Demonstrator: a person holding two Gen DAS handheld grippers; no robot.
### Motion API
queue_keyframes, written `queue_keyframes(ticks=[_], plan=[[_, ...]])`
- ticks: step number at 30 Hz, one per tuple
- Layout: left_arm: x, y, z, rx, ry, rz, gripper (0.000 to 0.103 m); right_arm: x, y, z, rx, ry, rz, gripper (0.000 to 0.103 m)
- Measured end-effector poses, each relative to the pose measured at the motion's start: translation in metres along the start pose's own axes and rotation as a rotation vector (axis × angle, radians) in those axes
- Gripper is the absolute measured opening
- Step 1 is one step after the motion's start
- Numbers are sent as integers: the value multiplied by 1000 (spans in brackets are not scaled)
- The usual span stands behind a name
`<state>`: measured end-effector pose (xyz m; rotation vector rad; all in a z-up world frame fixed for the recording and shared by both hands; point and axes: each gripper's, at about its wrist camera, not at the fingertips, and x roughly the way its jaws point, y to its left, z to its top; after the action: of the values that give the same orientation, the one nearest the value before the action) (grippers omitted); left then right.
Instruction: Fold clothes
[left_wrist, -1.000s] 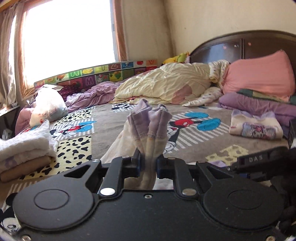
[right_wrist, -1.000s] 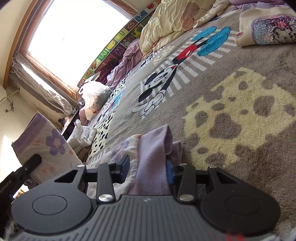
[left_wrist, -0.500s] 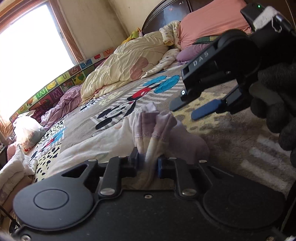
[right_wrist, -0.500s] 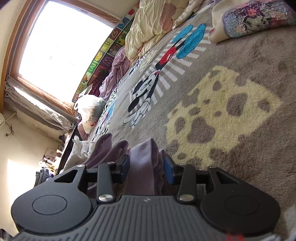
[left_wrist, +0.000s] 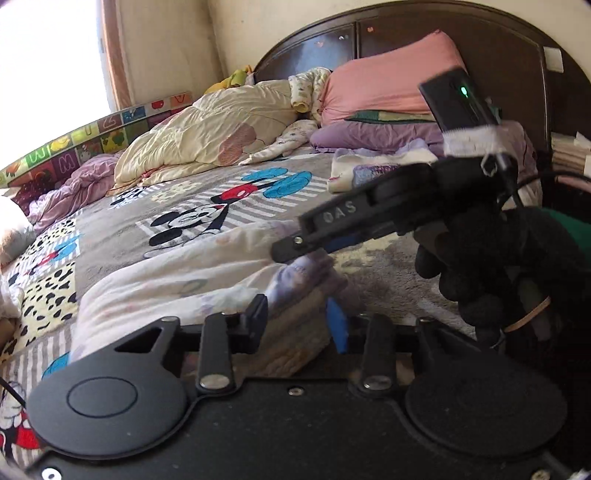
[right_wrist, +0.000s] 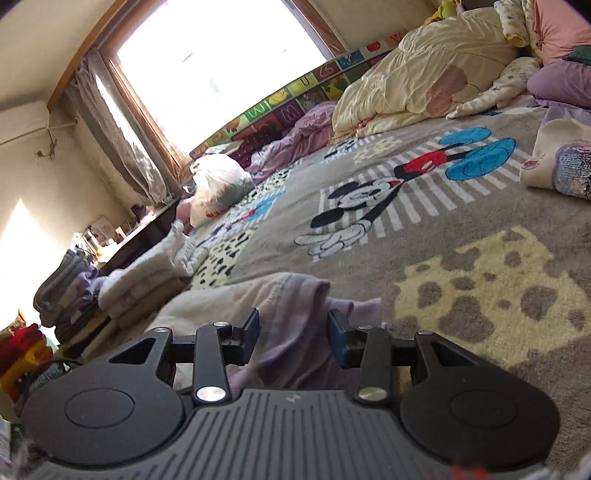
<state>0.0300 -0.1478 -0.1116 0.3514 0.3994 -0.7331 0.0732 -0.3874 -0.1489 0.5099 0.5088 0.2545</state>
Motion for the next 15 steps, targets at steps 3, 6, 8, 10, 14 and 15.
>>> queue_keyframes(ticks=[3,6,8,10,14,15], plan=[[-30,39,0,-139,-72,90,35,-8,9,-4,-57,-14,-39,42],[-45,72,2,-247,-136,178,35,-21,30,-6,-164,-101,-25,42],[-37,91,5,-285,-154,225,35,-28,46,-8,-240,-160,-9,42],[-22,104,6,-324,-162,214,35,-24,56,-8,-289,-184,20,42],[10,106,-8,-330,-95,169,35,-5,59,-8,-293,-161,50,42],[18,101,-15,-321,-63,165,35,1,57,-8,-280,-143,53,42]])
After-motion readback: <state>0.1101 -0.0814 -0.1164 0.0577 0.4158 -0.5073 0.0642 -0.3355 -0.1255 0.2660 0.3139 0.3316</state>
